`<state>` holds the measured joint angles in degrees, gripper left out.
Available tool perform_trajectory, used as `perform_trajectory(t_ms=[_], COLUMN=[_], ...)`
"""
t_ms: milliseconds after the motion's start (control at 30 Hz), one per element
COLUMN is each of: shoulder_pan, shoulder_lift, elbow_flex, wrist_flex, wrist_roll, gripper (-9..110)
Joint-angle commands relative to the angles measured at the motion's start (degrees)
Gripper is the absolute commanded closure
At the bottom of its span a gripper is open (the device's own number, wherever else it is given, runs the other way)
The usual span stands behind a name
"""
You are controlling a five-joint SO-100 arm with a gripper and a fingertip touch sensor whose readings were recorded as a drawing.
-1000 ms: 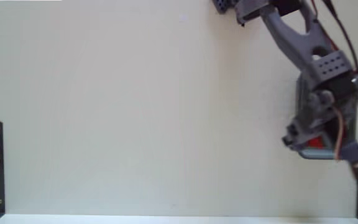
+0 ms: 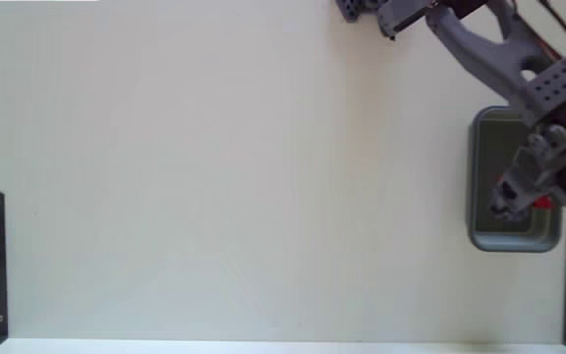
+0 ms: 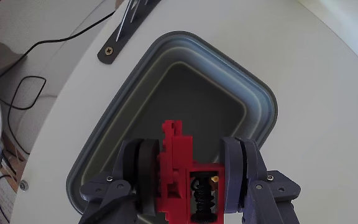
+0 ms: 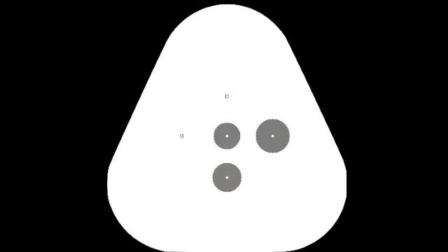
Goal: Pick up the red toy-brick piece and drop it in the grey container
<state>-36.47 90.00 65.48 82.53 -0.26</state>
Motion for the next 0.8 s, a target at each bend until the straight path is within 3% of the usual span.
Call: perform_trajectory(t_ms=[0,67,100,767], shoulder_pan=[-0.93,-0.93,-0.93,-0.93], shoulder_lift=[3.10,3.10,3.10,3.10], elbow_flex=[0.42,0.42,0.42,0.42], wrist_flex=[-0.83,-0.83,-0.83,-0.83], wrist_roll=[0.26,0.26,0.26,0.26], gripper=[49,49,-9,-9])
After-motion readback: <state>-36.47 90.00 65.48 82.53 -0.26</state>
